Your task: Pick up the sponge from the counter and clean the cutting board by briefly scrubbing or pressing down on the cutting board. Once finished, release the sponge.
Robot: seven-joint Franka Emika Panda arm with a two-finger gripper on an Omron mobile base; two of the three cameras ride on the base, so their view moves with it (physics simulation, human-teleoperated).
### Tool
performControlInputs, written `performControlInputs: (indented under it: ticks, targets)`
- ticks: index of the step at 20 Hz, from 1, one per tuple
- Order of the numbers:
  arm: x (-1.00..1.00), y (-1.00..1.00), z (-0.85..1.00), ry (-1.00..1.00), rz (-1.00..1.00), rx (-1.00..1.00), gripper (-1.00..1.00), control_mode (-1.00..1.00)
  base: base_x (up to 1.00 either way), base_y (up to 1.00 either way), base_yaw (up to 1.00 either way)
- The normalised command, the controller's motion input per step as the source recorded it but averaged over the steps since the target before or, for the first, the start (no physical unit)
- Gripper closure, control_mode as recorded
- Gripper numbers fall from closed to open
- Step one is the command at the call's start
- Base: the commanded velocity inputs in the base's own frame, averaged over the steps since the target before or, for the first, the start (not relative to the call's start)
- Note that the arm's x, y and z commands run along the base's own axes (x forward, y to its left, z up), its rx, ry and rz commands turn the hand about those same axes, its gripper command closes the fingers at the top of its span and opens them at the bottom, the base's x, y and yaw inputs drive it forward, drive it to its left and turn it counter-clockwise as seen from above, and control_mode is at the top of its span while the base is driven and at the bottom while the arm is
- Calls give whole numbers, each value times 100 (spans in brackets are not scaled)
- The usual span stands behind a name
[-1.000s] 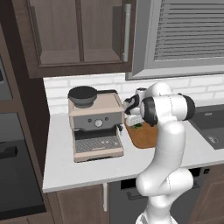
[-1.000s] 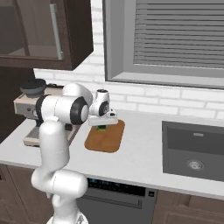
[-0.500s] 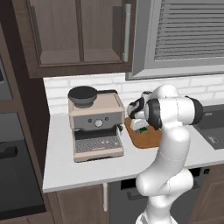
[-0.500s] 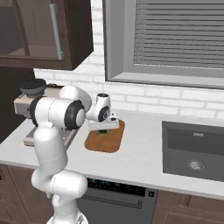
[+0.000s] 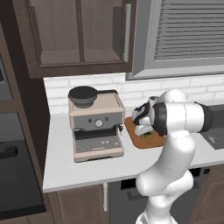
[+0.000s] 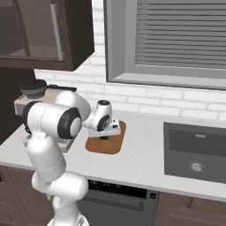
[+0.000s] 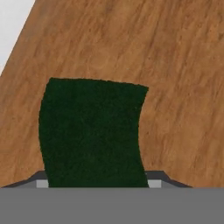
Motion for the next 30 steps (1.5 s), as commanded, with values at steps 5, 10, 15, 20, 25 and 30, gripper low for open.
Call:
performControlInputs:
  ticks: [5,10,15,20,25,30]
  targets:
    - [-70,-11,-35,-3,5,7,100,-100,0,0,0]
    - [-74,-15,-28,-3,4,8,100,-100,0,0,0]
    - [-50,-26,-19,-2,3,4,100,-100,0,0,0]
    - [0,-39,-18,0,4,0,100,-100,0,0,0]
    - [5,-42,-12,0,1,0,100,-100,0,0,0]
    - [3,-32,-5,0,1,0,100,-100,0,0,0]
